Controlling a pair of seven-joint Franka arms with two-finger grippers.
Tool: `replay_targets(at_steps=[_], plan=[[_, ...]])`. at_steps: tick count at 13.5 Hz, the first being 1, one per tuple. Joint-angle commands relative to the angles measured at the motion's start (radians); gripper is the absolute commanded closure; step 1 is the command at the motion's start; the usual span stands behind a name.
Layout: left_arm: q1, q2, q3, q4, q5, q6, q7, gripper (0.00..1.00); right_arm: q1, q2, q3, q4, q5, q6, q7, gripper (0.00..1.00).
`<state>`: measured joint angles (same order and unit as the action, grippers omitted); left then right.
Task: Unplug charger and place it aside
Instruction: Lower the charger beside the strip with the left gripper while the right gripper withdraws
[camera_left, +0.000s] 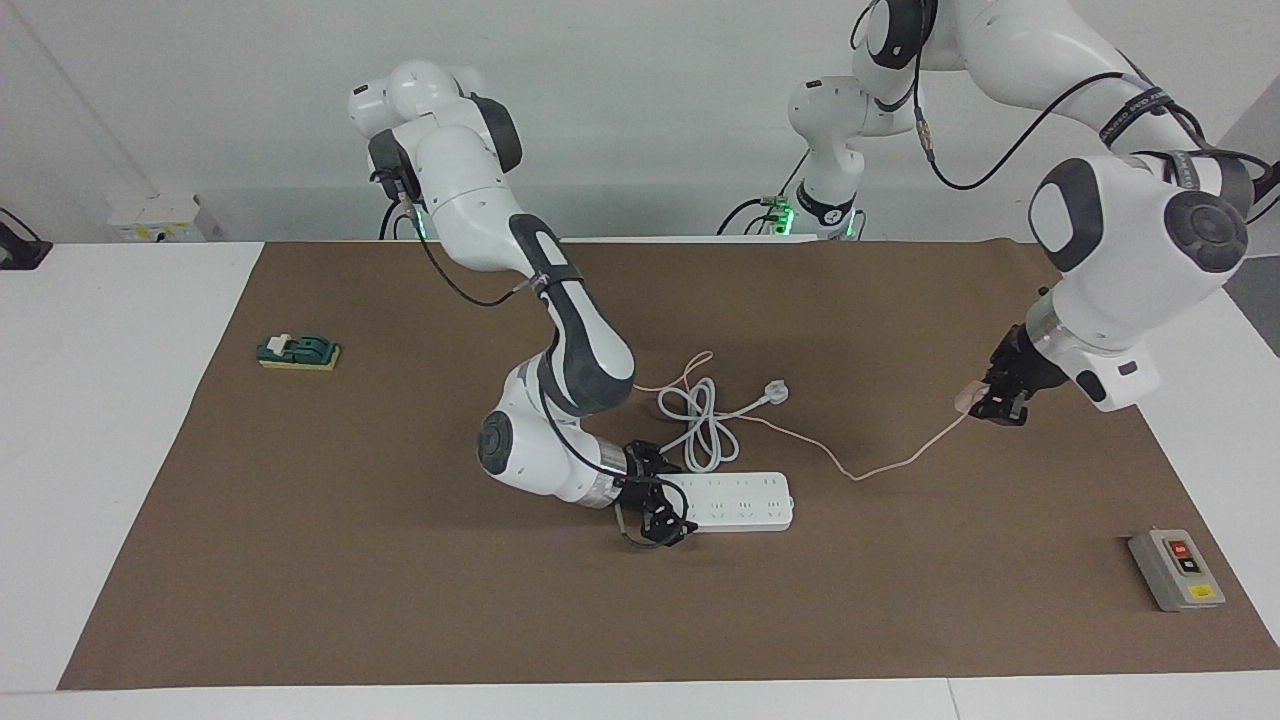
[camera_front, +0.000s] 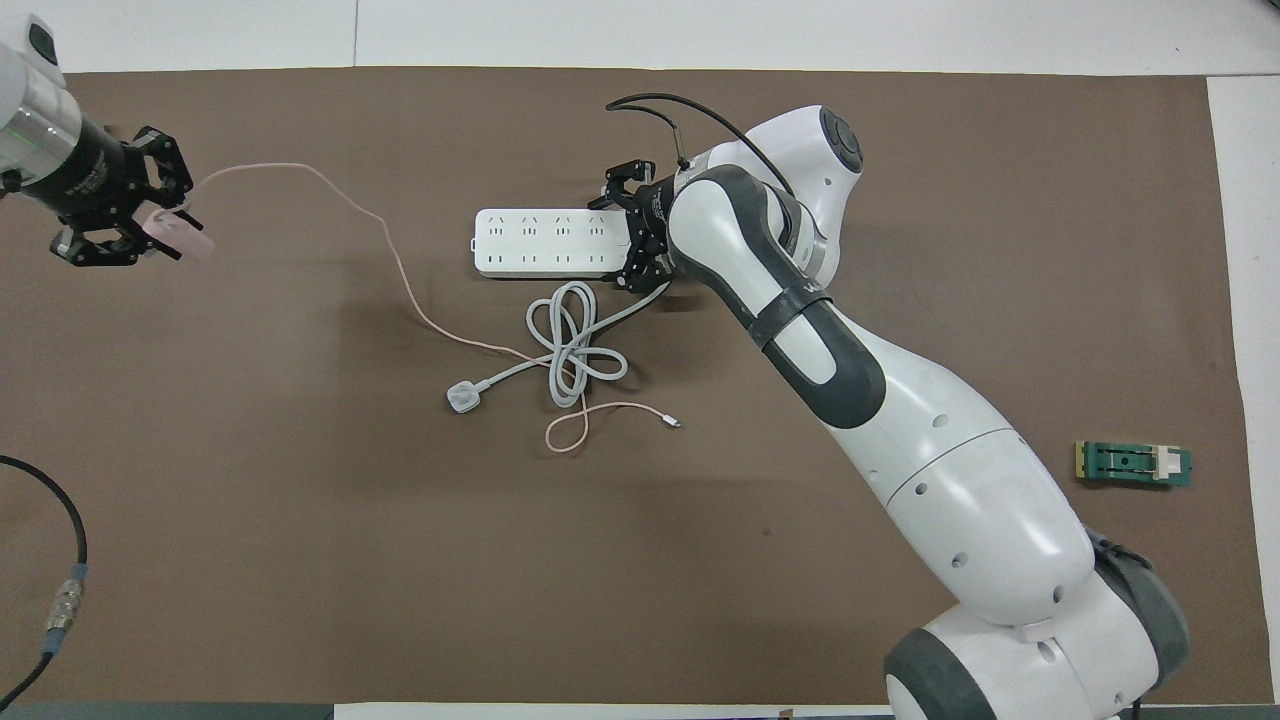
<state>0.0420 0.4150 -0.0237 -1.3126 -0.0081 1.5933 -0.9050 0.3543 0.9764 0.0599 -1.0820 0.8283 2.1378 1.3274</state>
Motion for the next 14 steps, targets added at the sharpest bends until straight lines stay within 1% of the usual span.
replay_targets(at_steps=[1, 2, 3, 4, 5, 7, 8, 9, 10, 12, 14], plan=[[0.047, -0.071, 0.005, -0.140, 0.002, 0.087, 0.197, 1.00, -0.012, -0.089, -0.066, -0.024, -0.018, -0.070, 0.051, 0.00], [0.048, -0.094, 0.007, -0.207, 0.007, 0.152, 0.202, 1.00, -0.011, -0.131, -0.089, -0.051, -0.031, -0.102, 0.052, 0.00], [0.047, -0.125, 0.007, -0.284, 0.008, 0.215, 0.202, 0.80, -0.009, -0.180, -0.104, -0.090, -0.052, -0.127, 0.049, 0.00], [0.047, -0.139, 0.005, -0.321, 0.032, 0.241, 0.204, 0.27, -0.008, -0.240, -0.110, -0.134, -0.079, -0.137, 0.046, 0.00], [0.045, -0.140, 0.005, -0.321, 0.057, 0.238, 0.207, 0.00, -0.008, -0.304, -0.112, -0.172, -0.112, -0.148, 0.045, 0.00], [0.042, -0.140, 0.005, -0.312, 0.082, 0.235, 0.224, 0.00, -0.012, -0.404, -0.112, -0.203, -0.243, -0.228, 0.018, 0.00], [0.035, -0.160, 0.004, -0.289, 0.083, 0.196, 0.301, 0.00, -0.020, -0.526, -0.112, -0.243, -0.422, -0.356, -0.178, 0.00], [0.033, -0.176, -0.005, -0.275, 0.086, 0.180, 0.363, 0.00, -0.031, -0.592, -0.112, -0.277, -0.508, -0.410, -0.353, 0.00], [0.032, -0.205, -0.007, -0.271, 0.080, 0.168, 0.455, 0.00, -0.052, -0.642, -0.112, -0.303, -0.553, -0.447, -0.499, 0.00], [0.030, -0.220, -0.012, -0.242, 0.071, 0.088, 0.598, 0.00, -0.110, -0.705, -0.112, -0.309, -0.622, -0.534, -0.800, 0.00], [0.032, -0.254, -0.033, -0.238, 0.042, 0.031, 0.633, 0.00, -0.150, -0.763, -0.112, -0.317, -0.722, -0.565, -1.103, 0.00]])
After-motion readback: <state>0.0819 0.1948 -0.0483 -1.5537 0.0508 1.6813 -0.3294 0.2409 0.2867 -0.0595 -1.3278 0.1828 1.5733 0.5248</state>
